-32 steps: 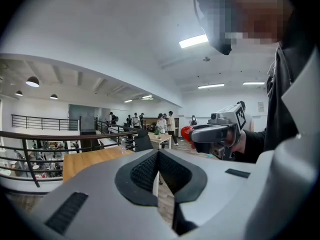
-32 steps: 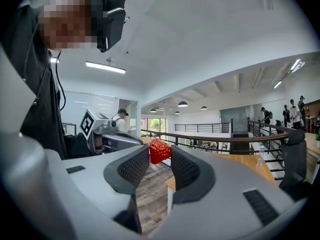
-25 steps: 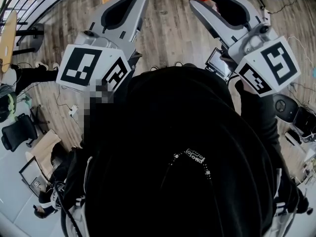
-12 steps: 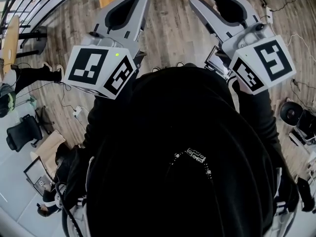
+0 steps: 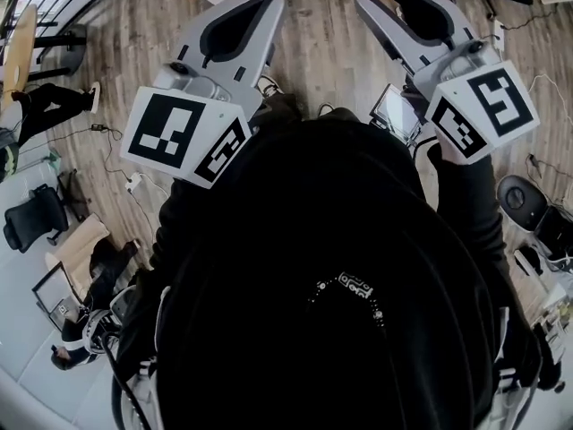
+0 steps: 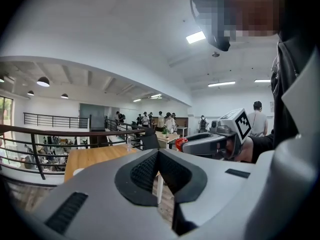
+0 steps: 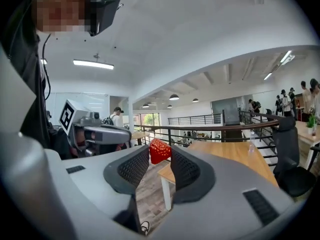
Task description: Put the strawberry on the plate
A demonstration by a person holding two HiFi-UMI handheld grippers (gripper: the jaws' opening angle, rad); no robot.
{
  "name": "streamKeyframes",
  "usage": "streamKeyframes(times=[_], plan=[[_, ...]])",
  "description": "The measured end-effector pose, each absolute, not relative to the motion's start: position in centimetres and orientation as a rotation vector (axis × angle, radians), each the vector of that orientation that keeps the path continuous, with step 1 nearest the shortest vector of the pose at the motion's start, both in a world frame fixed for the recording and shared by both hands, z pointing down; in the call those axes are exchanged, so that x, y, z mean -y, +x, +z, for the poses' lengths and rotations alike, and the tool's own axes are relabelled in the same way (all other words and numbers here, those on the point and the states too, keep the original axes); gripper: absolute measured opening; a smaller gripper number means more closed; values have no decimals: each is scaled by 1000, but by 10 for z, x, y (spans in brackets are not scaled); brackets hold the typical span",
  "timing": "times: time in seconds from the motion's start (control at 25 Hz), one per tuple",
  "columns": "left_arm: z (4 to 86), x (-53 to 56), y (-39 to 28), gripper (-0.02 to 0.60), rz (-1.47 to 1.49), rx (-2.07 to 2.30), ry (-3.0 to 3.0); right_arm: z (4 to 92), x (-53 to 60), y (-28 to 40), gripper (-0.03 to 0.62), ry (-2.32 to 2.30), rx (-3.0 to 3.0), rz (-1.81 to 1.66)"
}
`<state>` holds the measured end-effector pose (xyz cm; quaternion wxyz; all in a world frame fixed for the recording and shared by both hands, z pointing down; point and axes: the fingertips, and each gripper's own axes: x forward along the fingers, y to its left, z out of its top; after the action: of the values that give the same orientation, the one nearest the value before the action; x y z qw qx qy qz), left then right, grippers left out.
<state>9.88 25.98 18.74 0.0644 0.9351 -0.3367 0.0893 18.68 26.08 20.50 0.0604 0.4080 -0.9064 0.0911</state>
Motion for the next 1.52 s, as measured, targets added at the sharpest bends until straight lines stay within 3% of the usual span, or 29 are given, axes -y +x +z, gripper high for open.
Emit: streamKeyframes(times=[0.16, 0.36, 0.64, 1.52], plan=[[187, -263, 88, 2, 234, 1023, 2812, 198, -269, 177, 147, 1223, 2769, 280], [181, -276, 132, 2, 204, 958, 2863, 192, -292, 222, 147, 1286, 2752, 263], [182, -243, 138, 2, 189, 861, 2904, 191, -267, 233, 147, 1378, 2711, 265], [197, -121, 74, 2, 163, 746, 2874, 192, -149, 154, 147, 1390, 2672, 310]])
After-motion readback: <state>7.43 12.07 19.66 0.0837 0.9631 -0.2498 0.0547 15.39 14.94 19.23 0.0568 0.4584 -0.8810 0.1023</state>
